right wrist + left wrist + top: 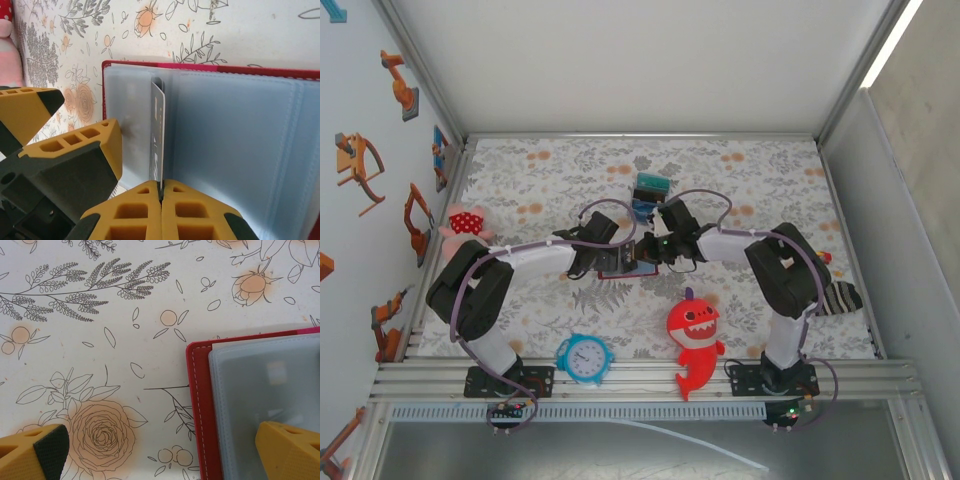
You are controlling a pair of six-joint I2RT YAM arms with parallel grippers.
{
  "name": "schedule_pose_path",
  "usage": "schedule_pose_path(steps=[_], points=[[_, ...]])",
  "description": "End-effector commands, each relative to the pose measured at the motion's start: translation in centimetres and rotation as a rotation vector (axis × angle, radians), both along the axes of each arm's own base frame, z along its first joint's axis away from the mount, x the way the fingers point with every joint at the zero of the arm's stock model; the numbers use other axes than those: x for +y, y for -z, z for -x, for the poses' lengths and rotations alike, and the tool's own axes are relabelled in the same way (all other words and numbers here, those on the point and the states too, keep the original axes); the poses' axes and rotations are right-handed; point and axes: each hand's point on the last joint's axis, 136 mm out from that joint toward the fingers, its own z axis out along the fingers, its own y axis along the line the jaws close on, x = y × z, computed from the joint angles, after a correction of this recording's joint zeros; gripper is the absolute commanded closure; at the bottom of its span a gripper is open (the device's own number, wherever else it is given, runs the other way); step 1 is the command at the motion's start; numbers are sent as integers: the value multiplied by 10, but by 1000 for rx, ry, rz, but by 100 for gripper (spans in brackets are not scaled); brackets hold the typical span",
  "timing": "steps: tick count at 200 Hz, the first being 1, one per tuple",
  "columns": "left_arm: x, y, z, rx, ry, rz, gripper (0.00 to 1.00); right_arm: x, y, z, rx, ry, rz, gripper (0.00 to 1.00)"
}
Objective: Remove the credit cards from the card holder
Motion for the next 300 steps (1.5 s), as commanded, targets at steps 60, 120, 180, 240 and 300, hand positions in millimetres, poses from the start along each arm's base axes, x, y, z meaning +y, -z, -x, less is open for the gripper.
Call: schedule_pose_path(steps=[60, 120, 180, 240, 300], points=[[7, 12, 25, 82, 34, -65, 3, -20, 9, 17, 34, 39, 57, 100], [7, 3, 20, 59, 35, -79, 3, -25, -7, 10, -25, 12, 120, 100], [3, -13, 14, 23, 39, -60, 3, -30, -38, 1, -123, -60, 193, 100], [1, -31, 11, -20, 23, -23, 3, -45, -64, -10, -224, -106, 289, 100], [10, -33, 21, -21, 2, 4, 3, -60, -98, -44, -419, -240, 461, 100]])
